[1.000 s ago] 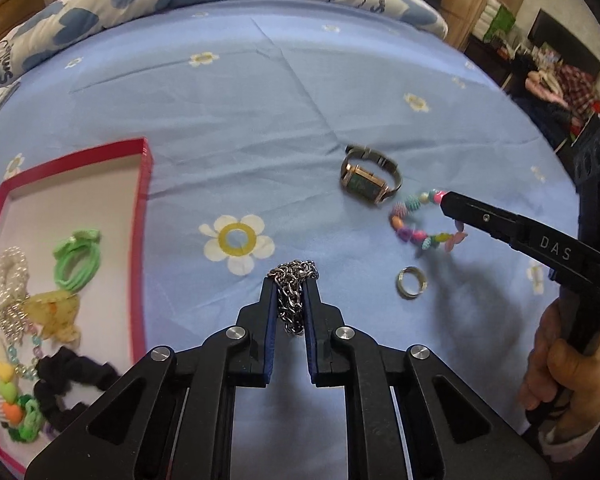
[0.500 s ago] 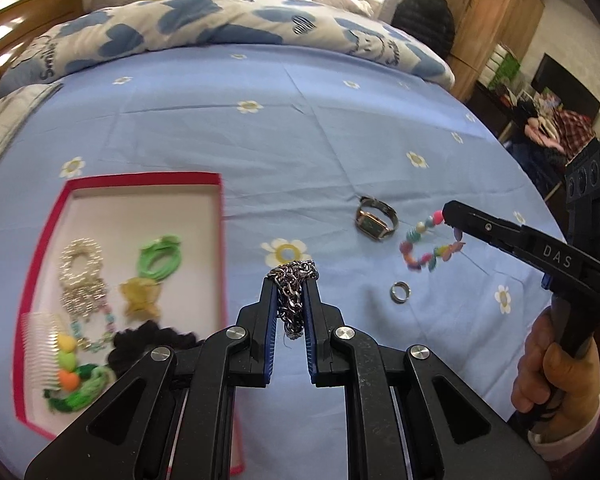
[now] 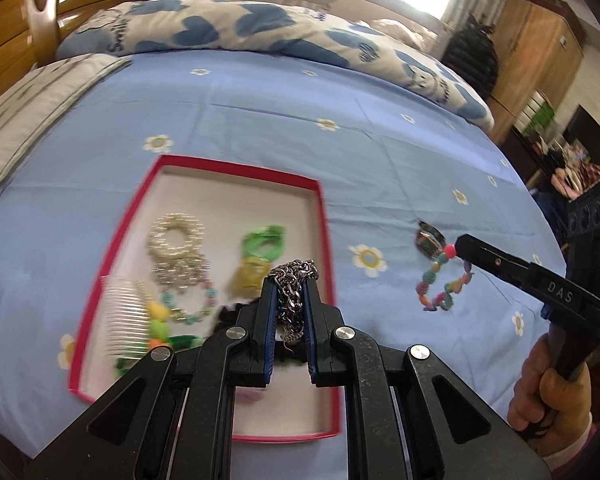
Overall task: Organize jewelry
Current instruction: 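Carry the silver chain and beaded bracelet over the red tray with both tools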
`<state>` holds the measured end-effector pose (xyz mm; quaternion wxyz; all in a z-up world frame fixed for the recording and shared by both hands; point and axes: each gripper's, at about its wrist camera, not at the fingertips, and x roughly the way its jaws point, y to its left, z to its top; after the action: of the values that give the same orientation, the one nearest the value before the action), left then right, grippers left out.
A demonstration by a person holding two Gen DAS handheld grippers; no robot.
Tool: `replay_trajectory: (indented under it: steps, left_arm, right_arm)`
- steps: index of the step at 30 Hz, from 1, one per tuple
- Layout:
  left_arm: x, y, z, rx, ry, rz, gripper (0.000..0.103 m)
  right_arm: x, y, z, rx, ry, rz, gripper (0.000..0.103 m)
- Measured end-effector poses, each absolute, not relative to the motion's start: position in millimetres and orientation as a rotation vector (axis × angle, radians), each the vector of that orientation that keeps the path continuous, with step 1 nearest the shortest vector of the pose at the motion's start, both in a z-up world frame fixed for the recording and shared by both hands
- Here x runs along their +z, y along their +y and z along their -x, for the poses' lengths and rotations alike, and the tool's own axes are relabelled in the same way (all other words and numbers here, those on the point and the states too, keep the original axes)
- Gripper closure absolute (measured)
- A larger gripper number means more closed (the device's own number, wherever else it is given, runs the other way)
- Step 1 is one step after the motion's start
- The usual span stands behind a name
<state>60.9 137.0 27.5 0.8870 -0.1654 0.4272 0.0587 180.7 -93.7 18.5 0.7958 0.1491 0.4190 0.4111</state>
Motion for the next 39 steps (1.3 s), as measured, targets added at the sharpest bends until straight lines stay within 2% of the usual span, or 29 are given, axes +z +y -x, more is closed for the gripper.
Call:
replay_trajectory:
  steps: [23, 39]
  left_arm:
    - [-12, 205, -77, 0.246, 0.944, 0.412, 0.092]
    - [-56, 204, -88, 0.256, 1.053, 0.423, 0.092]
  right_arm:
    - [-1, 29, -180, 1.039, 0.990, -0.312, 0.099]
    - [-44, 33, -185, 0.993, 1.092, -0.244, 0.098]
